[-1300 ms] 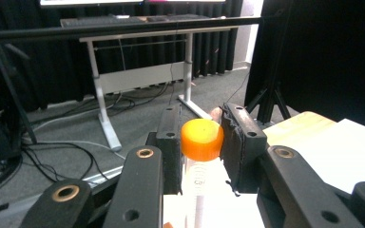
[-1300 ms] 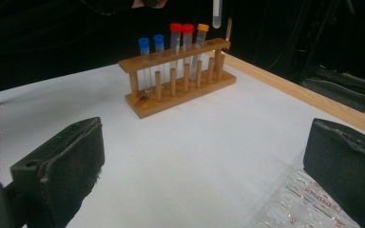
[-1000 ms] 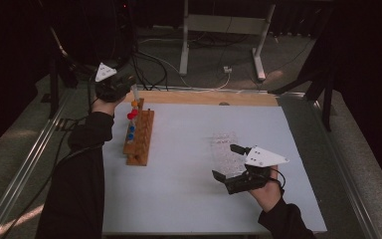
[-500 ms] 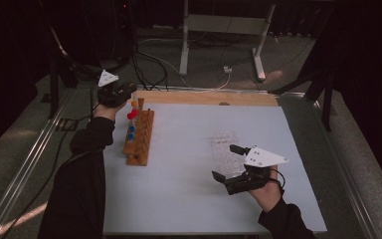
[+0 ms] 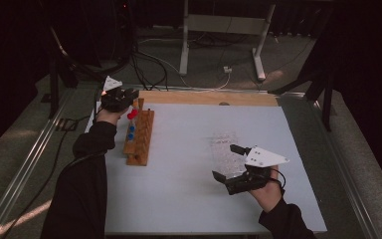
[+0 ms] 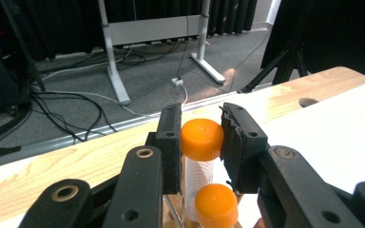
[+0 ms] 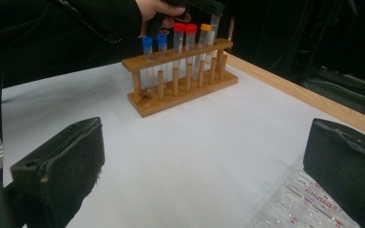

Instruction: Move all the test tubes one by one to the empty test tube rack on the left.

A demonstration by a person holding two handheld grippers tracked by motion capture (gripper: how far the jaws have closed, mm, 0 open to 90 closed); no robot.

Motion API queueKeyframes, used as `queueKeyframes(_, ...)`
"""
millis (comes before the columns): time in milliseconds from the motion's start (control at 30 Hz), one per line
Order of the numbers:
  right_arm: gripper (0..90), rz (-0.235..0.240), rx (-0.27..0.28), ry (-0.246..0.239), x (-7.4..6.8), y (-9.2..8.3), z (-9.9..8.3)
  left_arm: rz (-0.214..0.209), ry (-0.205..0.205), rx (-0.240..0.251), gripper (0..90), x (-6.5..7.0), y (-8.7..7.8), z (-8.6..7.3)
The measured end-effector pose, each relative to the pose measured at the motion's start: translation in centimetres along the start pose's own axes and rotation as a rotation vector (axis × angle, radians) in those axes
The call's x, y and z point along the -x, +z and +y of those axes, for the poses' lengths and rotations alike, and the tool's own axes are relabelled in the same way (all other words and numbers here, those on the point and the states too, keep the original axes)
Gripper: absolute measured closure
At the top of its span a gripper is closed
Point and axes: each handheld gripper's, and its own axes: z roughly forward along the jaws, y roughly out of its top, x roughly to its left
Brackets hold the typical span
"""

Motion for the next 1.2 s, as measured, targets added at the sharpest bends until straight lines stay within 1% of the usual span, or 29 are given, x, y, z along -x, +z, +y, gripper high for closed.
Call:
queueKeyframes(67, 0.2, 0.001, 0.002, 0.001, 0.0, 0.0, 0.0, -0.003, 0.0, -0.011, 71.0, 0.0, 0.1, -0.1)
queueKeyframes(133, 0.2, 0.002, 0.003, 0.003, 0.0, -0.1, 0.1, 0.004, 0.001, -0.015, 70.5, 0.0, 0.1, -0.1)
queueKeyframes(167, 0.2, 0.002, 0.003, 0.001, 0.0, -0.1, 0.1, -0.003, -0.003, -0.014, 70.4, 0.0, 0.1, -0.2)
queueKeyframes(200, 0.2, 0.001, 0.003, 0.0, 0.0, -0.1, 0.1, -0.007, -0.002, -0.01, 69.1, 0.1, 0.1, -0.2)
queueKeyframes(233, 0.2, 0.001, 0.004, 0.0, 0.0, -0.1, 0.1, -0.003, 0.0, -0.014, 65.3, 0.1, 0.1, -0.1)
queueKeyframes(267, 0.2, 0.001, 0.003, 0.0, 0.0, -0.1, 0.1, -0.019, -0.005, -0.01, 63.0, 0.0, 0.0, -0.1)
queueKeyframes(300, 0.2, 0.001, 0.003, -0.001, 0.0, -0.1, 0.1, -0.021, -0.006, -0.006, 61.9, 0.1, -0.1, -0.1)
queueKeyframes(333, 0.2, 0.001, 0.003, 0.0, 0.0, -0.1, 0.1, -0.021, -0.009, -0.002, 58.9, 0.1, -0.2, -0.1)
queueKeyframes(367, 0.2, 0.001, 0.003, 0.0, 0.0, -0.1, 0.1, -0.033, -0.011, 0.003, 54.9, 0.1, -0.3, 0.0)
queueKeyframes(400, 0.2, 0.001, 0.003, -0.001, -0.1, -0.1, 0.1, -0.029, -0.015, 0.007, 51.6, 0.1, -0.5, 0.1)
queueKeyframes(467, 0.2, 0.001, 0.003, 0.0, -0.1, -0.1, 0.1, -0.034, -0.029, 0.012, 41.3, 0.0, -0.9, 0.3)
queueKeyframes(533, 0.2, 0.001, 0.002, 0.0, -0.1, -0.1, 0.1, -0.027, -0.04, 0.026, 32.6, 0.1, -1.5, 0.6)
queueKeyframes(567, 0.2, 0.001, 0.002, 0.0, -0.1, -0.1, 0.1, -0.033, -0.051, 0.039, 28.5, 0.0, -1.9, 0.9)
queueKeyframes(600, 0.2, 0.001, 0.0, 0.002, -0.1, -0.1, 0.1, -0.027, -0.049, 0.04, 26.4, 0.0, -2.1, 1.1)
queueKeyframes(667, 0.2, 0.001, -0.001, 0.003, -0.1, -0.1, 0.1, -0.034, -0.056, 0.063, 18.8, 0.1, -2.8, 1.6)
queueKeyframes(700, 0.2, -0.001, -0.001, 0.003, -0.1, 0.0, 0.1, -0.033, -0.059, 0.072, 18.5, 0.1, -3.3, 1.8)
queueKeyframes(733, 0.2, -0.001, -0.003, 0.002, -0.1, 0.0, 0.1, -0.041, -0.061, 0.081, 16.4, 0.2, -3.7, 2.0)
queueKeyframes(767, 0.2, -0.001, -0.003, 0.001, -0.2, 0.0, 0.1, -0.059, -0.06, 0.086, 15.6, 0.3, -4.1, 2.1)
queueKeyframes(933, 0.2, 0.001, -0.005, 0.001, -0.2, 0.0, 0.1, -0.138, -0.032, 0.084, 2.1, 0.9, -5.5, 2.2)
queueKeyframes(1100, 0.2, 0.001, -0.004, -0.003, -0.3, 0.0, 0.2, -0.183, -0.011, 0.082, 0.6, 1.8, -6.8, 1.8)
queueKeyframes(1167, 0.2, 0.002, -0.005, -0.001, -0.3, -0.1, 0.2, -0.206, -0.016, 0.077, 0.5, 2.1, -7.4, 1.7)
queueKeyframes(1200, 0.2, 0.003, -0.006, -0.001, -0.3, -0.1, 0.2, -0.217, -0.012, 0.081, 0.5, 2.4, -7.9, 1.5)
